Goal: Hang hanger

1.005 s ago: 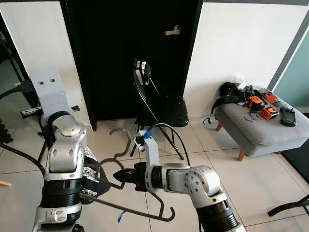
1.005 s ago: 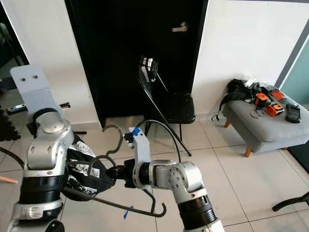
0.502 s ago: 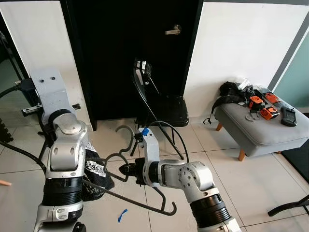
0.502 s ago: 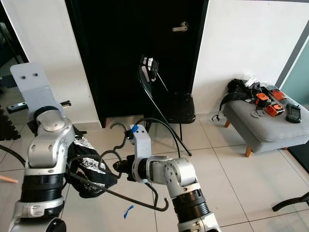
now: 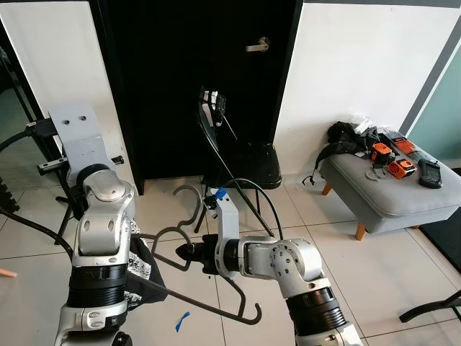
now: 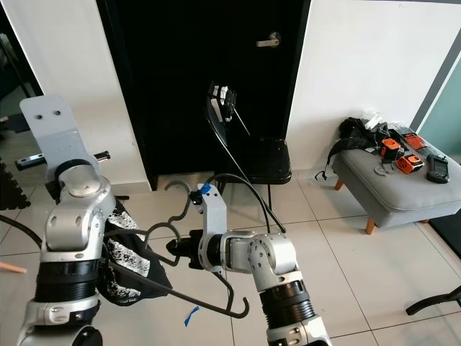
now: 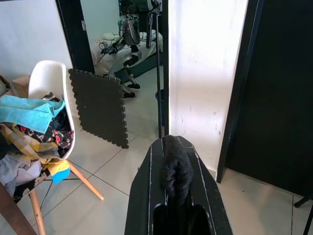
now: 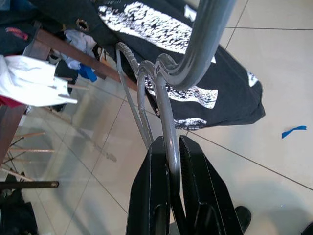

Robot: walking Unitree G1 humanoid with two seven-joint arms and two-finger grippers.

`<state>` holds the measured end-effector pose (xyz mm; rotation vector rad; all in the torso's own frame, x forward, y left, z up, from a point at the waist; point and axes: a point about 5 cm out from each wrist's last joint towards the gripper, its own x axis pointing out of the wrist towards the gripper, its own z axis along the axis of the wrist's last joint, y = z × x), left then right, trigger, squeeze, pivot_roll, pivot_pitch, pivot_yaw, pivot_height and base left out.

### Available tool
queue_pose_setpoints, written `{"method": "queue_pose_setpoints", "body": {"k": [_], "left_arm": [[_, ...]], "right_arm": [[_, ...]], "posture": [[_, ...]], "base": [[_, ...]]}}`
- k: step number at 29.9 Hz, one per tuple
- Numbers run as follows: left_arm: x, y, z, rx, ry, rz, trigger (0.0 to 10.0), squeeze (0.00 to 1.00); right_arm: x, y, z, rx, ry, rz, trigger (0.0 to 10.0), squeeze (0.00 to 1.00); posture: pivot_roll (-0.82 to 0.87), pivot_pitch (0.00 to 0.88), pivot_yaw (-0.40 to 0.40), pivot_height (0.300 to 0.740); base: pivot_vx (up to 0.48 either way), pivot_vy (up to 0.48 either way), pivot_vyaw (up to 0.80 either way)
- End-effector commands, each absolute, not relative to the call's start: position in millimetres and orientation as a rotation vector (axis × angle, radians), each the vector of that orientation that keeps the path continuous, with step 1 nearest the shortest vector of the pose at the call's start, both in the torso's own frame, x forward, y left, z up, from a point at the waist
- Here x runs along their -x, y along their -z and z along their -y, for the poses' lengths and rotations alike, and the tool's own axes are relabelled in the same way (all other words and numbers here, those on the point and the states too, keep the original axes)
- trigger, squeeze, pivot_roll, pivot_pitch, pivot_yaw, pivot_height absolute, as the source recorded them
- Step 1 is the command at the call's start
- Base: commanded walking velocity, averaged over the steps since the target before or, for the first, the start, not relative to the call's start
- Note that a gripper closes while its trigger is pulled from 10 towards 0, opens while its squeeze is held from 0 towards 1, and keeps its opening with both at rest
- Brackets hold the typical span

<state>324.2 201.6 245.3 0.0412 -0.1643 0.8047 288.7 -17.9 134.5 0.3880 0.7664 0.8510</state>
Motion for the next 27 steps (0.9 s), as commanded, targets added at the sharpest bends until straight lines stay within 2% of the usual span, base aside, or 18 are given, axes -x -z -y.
{"method": "queue_pose_setpoints", "body": {"k": [1,9,21,27], "left_arm": [[-322,-252,-202,-0.041,-0.822,0.194,10.0,0.00],[-321,-252,-202,-0.044,-0.828,0.195,10.0,0.00],[-319,-252,-206,-0.069,-0.848,0.205,10.0,0.00],[-319,-252,-206,-0.073,-0.848,0.205,10.0,0.00]], "right_arm": [[-291,-148,5,-0.412,-0.882,-0.723,10.0,0.00],[-292,-148,9,-0.426,-0.854,-0.732,10.0,0.00],[-315,-151,38,-0.484,-0.614,-0.685,10.0,0.00],[-318,-152,42,-0.492,-0.586,-0.675,10.0,0.00]], "posture": [[-0.01,0.024,-0.029,0.740],[-0.01,0.025,-0.033,0.740],[-0.02,0.029,-0.033,0.740],[-0.02,0.028,-0.033,0.740]], "base": [[0.000,0.000,0.00],[0.000,0.000,0.00],[0.000,0.000,0.00],[0.000,0.000,0.00]]}}
